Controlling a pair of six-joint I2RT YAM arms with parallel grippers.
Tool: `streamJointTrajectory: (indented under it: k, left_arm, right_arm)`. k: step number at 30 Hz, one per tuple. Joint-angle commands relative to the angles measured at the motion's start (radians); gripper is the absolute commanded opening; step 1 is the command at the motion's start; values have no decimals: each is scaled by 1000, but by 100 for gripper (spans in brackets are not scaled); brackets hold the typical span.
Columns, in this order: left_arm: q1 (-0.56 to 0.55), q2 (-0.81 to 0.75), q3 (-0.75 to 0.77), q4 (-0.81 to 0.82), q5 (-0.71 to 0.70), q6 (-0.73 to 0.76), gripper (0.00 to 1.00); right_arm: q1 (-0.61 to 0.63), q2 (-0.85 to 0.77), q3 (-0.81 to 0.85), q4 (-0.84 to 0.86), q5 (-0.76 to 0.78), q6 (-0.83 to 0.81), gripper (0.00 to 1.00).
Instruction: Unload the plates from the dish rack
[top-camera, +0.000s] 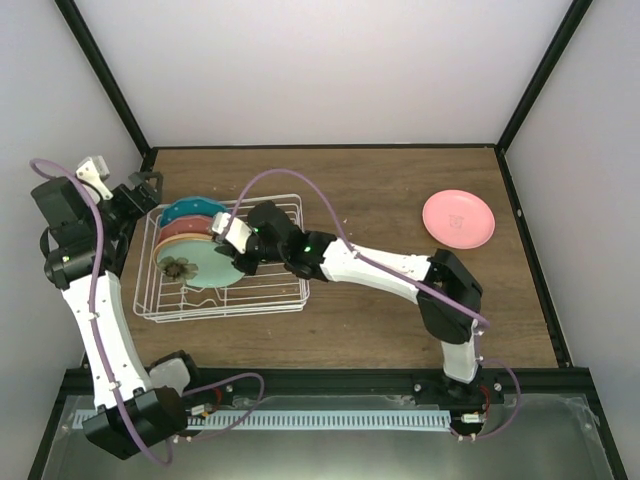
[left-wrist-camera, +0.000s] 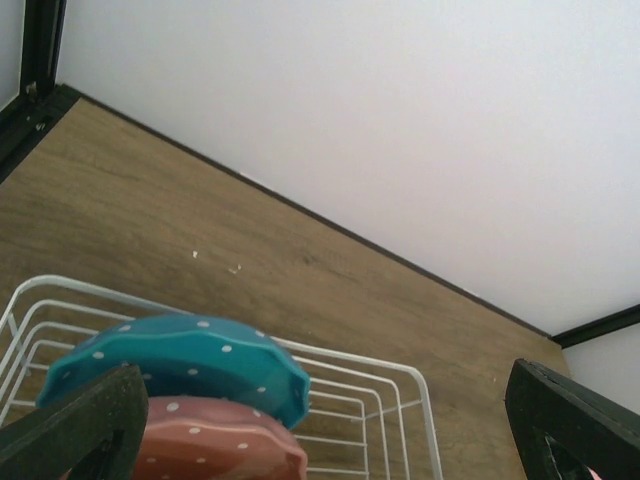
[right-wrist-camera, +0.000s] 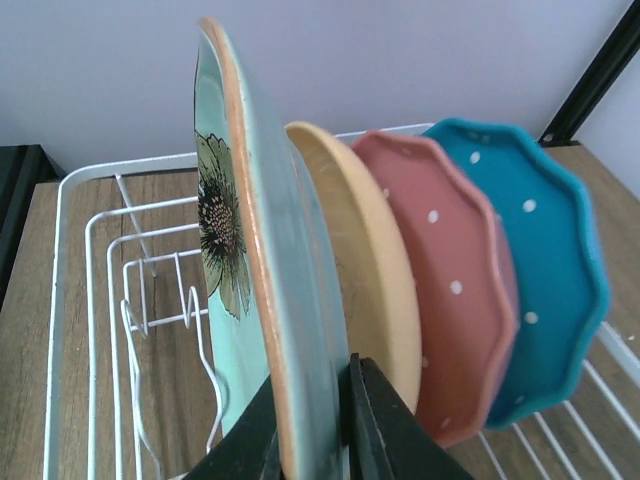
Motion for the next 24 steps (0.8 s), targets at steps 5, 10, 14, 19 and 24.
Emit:
streamJointTrajectory:
  k: [5, 10, 14, 19, 24]
  left_arm:
    - [1, 7, 92, 67, 12, -70, 100]
    - [1, 35, 120, 99, 15, -92, 100]
    - [2, 54, 135, 130, 13, -111, 100]
    - [1, 86, 169, 163, 11, -136, 100]
    - [1, 106, 191, 179, 9, -139, 100]
  right_arm:
    - [-11, -205, 34, 31, 6, 11, 1]
    - [-46, -274, 20, -1, 14, 32, 1]
    - [-81, -326, 5, -34, 43, 43, 1]
    - [-175, -393, -12, -81, 75, 69, 1]
    - [-343, -452, 2, -127, 88, 145, 1]
